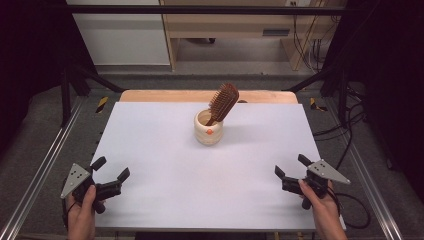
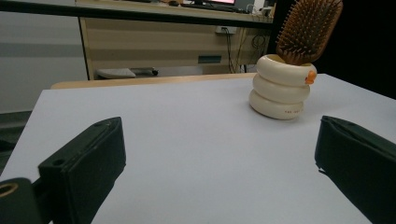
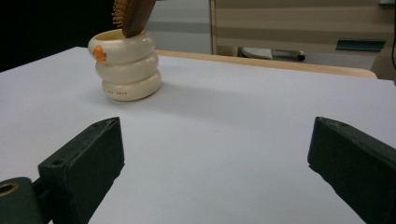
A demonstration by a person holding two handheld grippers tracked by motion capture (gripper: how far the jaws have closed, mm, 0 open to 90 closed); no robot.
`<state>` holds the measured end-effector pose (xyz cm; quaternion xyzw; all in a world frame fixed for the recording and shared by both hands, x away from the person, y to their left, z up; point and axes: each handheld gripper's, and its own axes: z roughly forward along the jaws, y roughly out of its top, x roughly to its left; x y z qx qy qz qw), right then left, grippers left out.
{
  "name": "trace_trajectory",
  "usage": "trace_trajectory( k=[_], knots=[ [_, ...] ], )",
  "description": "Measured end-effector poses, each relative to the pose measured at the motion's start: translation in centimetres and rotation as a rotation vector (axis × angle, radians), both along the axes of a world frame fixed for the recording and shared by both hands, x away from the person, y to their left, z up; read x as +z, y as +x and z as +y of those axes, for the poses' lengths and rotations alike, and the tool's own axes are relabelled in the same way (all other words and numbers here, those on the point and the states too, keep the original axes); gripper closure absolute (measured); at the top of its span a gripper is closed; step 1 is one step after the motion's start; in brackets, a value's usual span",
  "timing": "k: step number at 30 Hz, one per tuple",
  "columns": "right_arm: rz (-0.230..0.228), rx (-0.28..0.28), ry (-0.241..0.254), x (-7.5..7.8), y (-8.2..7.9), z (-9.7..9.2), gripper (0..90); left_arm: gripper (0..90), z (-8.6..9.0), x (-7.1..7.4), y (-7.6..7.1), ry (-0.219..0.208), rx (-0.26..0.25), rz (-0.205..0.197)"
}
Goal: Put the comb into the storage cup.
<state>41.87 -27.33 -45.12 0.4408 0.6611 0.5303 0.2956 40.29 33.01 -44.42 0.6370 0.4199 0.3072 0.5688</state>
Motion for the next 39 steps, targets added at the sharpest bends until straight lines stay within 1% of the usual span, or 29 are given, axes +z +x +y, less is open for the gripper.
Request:
trace_trajectory(
  k=[6,10,15,22,27,39],
  knots=[
    [0.013,0.013,0.01,-0.5,0.2,0.8,4.4,2.0,-0.1,0.0,0.0,0.0,-0.003,0.002],
    [0.023,0.04,0.002,-0.9,0.4,1.5,4.4,2.0,-0.1,0.0,0.0,0.0,-0.004,0.003],
    [0.022,0.062,0.002,-1.0,0.5,1.9,4.4,2.0,-0.1,0.0,0.0,-0.002,-0.008,0.004],
    [0.01,0.074,0.01,-1.1,0.8,2.2,4.6,2.0,-0.3,0.0,0.1,-0.001,-0.017,0.008],
    [-0.009,0.091,0.012,-1.2,1.0,2.7,5.3,1.9,-0.3,-0.1,0.1,-0.019,-0.025,0.012],
    [-0.041,0.106,0.033,-1.4,1.5,3.6,5.7,1.9,-0.6,0.0,0.1,-0.02,-0.037,0.009]
  ],
)
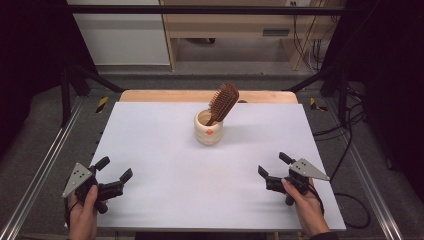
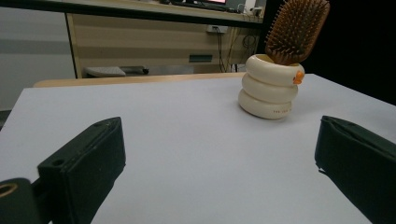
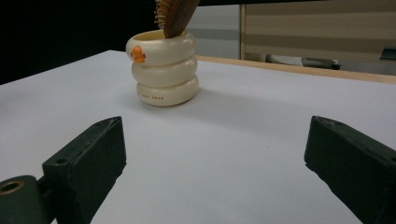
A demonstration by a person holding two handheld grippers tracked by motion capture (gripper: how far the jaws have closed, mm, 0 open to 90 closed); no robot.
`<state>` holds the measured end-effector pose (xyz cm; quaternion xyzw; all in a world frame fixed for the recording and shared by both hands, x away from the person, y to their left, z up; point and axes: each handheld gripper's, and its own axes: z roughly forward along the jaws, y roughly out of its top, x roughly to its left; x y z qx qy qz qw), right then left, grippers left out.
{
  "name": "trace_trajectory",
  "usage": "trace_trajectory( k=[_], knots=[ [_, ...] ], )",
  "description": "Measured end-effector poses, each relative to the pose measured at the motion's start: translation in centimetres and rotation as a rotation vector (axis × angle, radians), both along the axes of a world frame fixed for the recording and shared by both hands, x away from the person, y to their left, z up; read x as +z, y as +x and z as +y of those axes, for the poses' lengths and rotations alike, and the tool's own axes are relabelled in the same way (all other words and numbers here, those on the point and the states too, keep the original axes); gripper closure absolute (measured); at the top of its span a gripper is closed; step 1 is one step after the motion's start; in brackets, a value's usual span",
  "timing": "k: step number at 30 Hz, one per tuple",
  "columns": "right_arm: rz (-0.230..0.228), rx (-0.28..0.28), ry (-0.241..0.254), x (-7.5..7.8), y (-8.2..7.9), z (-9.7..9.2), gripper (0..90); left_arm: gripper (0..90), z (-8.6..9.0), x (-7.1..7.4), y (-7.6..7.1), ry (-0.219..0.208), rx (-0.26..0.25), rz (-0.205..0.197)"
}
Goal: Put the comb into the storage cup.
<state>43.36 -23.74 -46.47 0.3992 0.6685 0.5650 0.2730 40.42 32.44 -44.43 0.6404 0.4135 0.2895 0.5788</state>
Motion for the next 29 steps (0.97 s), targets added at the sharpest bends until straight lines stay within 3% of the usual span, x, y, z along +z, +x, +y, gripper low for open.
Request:
trace_trajectory(
  k=[19,27,29],
  knots=[
    [-0.054,0.024,-0.016,0.3,0.5,1.9,6.2,1.8,-0.8,0.0,0.4,0.012,-0.01,0.007],
    [-0.018,0.045,-0.081,-0.1,0.5,3.0,5.3,1.5,-1.2,0.1,0.5,0.022,0.007,0.016],
    [-0.011,0.03,-0.068,0.0,0.5,2.8,5.3,1.5,-1.2,0.0,0.5,0.025,0.013,0.023]
  ],
)
